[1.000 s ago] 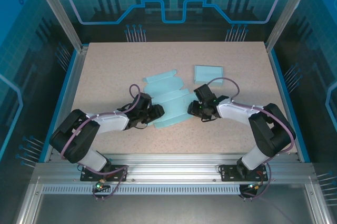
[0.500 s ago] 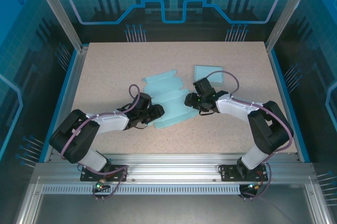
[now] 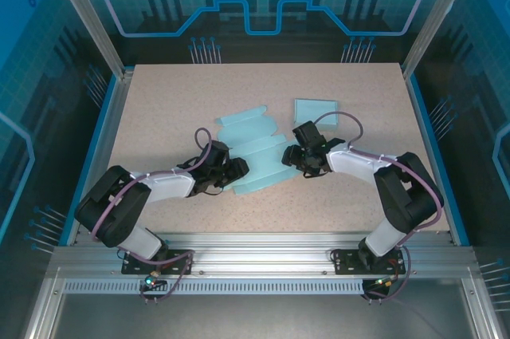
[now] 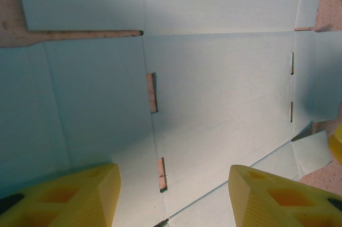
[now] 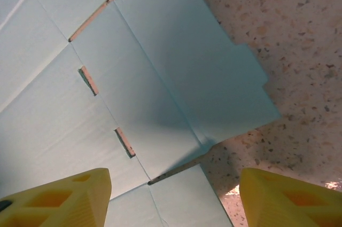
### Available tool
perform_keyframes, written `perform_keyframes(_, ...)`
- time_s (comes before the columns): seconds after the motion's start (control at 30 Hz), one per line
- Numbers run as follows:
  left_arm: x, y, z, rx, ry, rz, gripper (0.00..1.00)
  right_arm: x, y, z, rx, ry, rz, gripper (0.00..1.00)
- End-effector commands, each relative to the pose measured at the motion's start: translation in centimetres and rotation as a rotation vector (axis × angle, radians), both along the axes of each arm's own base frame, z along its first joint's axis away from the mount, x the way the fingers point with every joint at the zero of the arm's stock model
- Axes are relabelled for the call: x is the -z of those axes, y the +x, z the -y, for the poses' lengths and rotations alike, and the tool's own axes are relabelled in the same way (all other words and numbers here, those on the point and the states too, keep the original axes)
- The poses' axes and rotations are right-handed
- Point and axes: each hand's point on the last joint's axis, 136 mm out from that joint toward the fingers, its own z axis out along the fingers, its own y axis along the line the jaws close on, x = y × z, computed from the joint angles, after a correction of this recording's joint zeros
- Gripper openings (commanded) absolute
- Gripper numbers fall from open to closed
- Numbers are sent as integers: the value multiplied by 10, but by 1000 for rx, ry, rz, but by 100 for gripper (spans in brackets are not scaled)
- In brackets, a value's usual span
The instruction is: Fold the paper box
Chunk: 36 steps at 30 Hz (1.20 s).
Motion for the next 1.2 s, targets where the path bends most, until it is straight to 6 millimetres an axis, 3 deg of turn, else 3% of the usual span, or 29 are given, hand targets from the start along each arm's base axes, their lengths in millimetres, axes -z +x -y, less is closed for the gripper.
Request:
perform_keyframes(0.0,10,-6,-5,-17,10,-43,58,21,-12,2,5,2,-58,66)
perform_keyframes(0.27,10,-5,-4,-16,4,-43,58,26,-5,-31,-53,156,-33,61)
perform_keyframes(0.6,8,-2,0,-10,-15,-34,58,-8,12,-64,-170,276,118,47)
perform_keyframes(0.77,7,-1,1,-8,-21,-32,58,-12,15,-66,-181,264,136,45)
perform_keyframes(0.87,5,-1,1,-8,-25,-24,58,-6,16,-62,-170,226,114,38)
perform_keyframes(1.03,-8,5,2,-5,-30,20,59,-2,10,-51,-176,154,88,18)
perform_keyframes(1.17,-35,18,1,4,-27,107,63,-27,20,-44,-224,65,145,1)
